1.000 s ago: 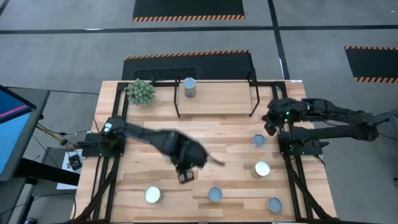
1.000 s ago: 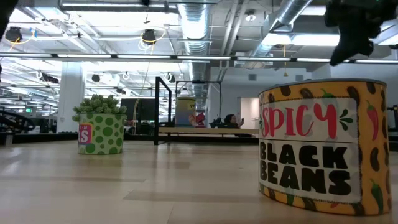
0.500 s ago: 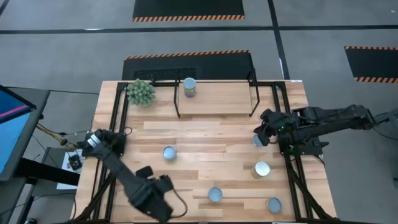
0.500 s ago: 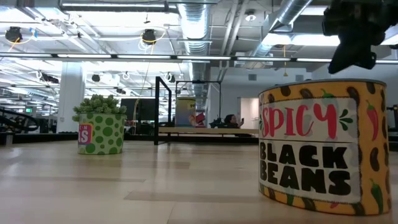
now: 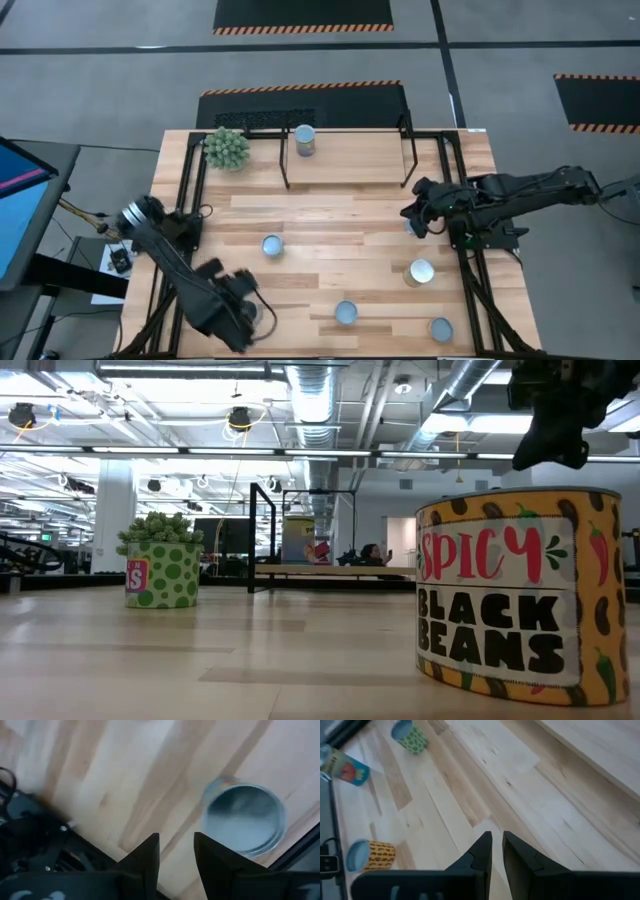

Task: Pick and place cans onto a shelf
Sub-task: Put the canned tomatoes on the shelf

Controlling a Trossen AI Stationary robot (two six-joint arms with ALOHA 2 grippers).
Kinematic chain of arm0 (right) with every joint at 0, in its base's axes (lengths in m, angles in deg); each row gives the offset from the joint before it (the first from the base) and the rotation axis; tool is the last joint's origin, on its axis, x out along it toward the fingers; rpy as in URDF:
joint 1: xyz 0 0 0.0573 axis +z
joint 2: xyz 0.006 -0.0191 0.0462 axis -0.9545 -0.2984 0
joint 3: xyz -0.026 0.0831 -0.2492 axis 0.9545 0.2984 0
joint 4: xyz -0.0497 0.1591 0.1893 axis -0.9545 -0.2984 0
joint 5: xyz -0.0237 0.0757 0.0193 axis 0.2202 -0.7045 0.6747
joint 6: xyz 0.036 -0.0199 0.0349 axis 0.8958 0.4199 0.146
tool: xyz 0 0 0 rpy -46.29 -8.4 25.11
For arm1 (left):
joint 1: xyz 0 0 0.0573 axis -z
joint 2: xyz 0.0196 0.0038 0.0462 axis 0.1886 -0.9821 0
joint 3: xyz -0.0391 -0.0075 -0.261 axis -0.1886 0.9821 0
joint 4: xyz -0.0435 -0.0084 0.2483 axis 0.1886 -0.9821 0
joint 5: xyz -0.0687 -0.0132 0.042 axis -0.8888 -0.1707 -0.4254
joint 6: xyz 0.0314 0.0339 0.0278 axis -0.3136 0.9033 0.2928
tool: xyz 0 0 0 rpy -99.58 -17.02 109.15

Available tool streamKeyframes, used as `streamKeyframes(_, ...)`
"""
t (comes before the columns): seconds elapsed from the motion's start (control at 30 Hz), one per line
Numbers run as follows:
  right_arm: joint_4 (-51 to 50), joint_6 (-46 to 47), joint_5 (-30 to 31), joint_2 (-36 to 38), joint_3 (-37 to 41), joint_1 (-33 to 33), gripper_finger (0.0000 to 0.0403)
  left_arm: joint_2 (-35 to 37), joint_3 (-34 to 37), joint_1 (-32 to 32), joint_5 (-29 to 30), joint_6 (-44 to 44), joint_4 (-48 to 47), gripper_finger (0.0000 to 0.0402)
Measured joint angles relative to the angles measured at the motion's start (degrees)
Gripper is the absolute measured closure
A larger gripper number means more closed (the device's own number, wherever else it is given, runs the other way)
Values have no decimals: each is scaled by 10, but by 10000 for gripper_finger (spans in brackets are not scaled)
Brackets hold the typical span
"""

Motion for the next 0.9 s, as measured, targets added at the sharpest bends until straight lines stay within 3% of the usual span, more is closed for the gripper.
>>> streamKeyframes(0.13,0,0,-1,-2,0,0,333,108,65,-1,23,-43,22,291)
streamKeyframes(0.3,-1,-2,-1,-7,0,0,333,193,196,-1,-4,-60,207,291)
streamKeyframes(0.5,-2,-2,-1,-12,0,0,333,197,290,-1,-42,-104,359,291)
streamKeyframes(0.9,-1,-2,-1,-15,0,0,333,178,300,-1,-57,-104,371,291)
